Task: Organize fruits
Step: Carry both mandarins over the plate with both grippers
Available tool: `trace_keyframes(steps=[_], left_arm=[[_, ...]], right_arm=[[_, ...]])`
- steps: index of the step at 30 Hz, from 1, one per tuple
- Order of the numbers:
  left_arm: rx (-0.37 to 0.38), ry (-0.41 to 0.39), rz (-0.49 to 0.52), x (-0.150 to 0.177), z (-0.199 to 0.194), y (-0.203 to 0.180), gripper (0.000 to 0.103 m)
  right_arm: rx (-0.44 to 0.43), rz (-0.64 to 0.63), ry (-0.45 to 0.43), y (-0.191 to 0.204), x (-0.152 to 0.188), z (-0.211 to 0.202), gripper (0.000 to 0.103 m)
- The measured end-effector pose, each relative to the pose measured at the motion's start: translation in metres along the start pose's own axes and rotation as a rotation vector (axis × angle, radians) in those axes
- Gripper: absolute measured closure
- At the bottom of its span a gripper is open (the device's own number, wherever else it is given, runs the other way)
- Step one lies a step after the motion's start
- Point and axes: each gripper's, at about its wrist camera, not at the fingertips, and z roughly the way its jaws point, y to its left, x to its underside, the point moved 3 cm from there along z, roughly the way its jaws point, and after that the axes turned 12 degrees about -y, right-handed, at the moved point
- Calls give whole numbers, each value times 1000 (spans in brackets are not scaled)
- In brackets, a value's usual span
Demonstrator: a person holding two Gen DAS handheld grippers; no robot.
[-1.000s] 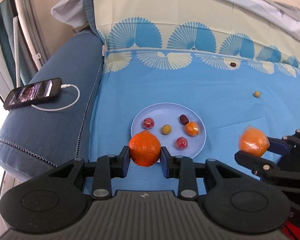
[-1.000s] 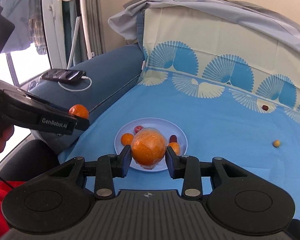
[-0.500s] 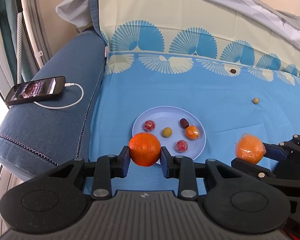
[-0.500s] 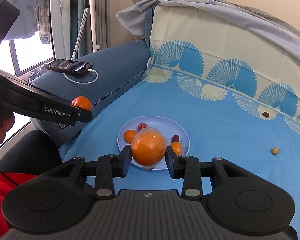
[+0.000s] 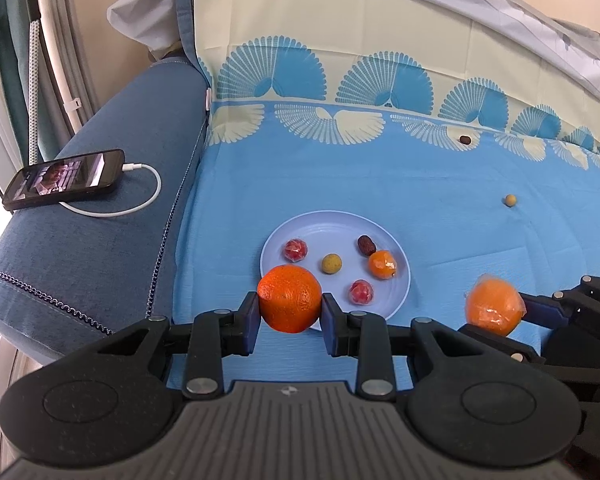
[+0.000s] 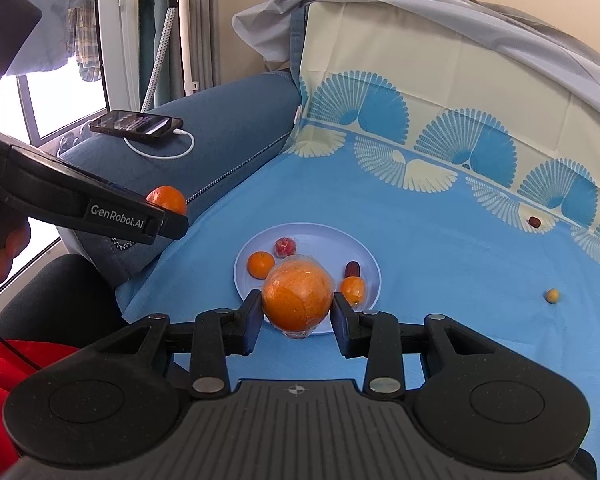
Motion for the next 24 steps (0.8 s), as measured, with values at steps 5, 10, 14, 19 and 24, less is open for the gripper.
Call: trace_keyframes(steps=[5,10,14,19,24], left_arm=[[2,4,-3,0,7,2,68],[5,16,-12,-2,17,4,68],[14,39,-20,-5,31,5,68],[35,71,-25,-7,56,3,68],[51,110,-18,-8,85,-1,68]], right_arm=[[0,-9,9,0,1,7,65],[-3,-8,23,-1,2,18,65],[-3,7,47,-4,4,31,65],[2,27,81,-8,7,53,65],[8,45,120,-16,11,80,64]])
